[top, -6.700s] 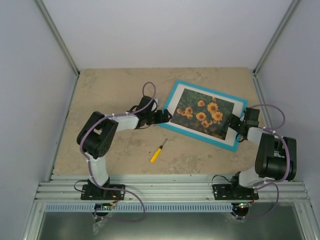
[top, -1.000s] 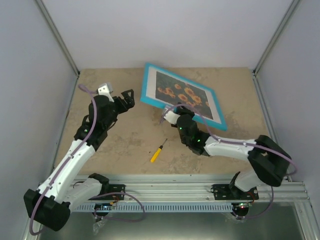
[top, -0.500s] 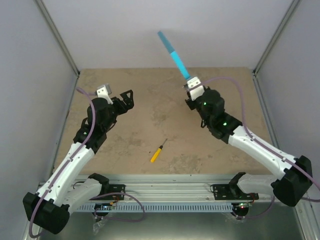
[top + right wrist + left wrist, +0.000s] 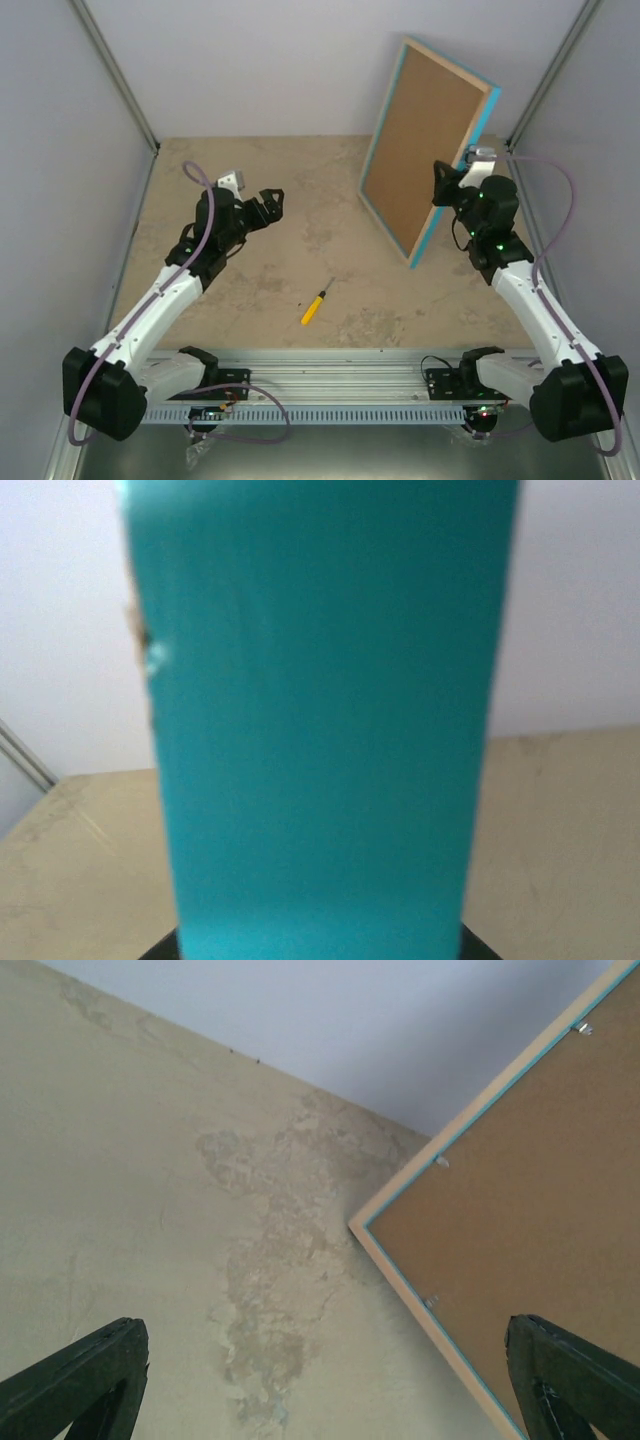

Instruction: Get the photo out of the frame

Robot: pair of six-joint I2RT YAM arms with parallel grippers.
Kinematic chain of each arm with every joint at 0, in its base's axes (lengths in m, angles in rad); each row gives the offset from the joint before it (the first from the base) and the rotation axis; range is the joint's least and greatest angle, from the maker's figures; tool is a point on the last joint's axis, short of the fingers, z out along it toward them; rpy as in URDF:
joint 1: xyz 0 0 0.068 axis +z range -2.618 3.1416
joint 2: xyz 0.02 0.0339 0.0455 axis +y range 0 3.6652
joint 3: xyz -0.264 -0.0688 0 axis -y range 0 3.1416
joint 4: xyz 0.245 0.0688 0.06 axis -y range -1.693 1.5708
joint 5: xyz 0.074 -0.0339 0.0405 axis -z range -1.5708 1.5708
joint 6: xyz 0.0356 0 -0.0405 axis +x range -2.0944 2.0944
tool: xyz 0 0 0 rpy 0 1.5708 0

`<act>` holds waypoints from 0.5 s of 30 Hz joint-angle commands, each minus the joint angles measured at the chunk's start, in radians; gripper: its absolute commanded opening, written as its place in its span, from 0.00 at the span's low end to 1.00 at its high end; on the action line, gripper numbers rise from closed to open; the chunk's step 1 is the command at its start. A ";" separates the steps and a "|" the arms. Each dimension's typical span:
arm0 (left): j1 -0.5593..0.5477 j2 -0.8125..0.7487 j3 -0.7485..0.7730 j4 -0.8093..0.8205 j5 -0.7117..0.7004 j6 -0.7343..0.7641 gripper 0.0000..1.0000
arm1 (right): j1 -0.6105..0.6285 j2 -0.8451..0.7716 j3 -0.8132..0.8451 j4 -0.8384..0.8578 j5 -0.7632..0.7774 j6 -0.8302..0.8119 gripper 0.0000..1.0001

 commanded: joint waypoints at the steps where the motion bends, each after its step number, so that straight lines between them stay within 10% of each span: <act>1: 0.003 0.036 0.016 0.021 0.049 0.018 0.99 | -0.107 0.003 -0.086 0.126 -0.250 0.267 0.01; 15: 0.003 0.125 -0.050 0.116 0.094 -0.073 0.99 | -0.156 0.066 -0.476 0.527 -0.276 0.749 0.00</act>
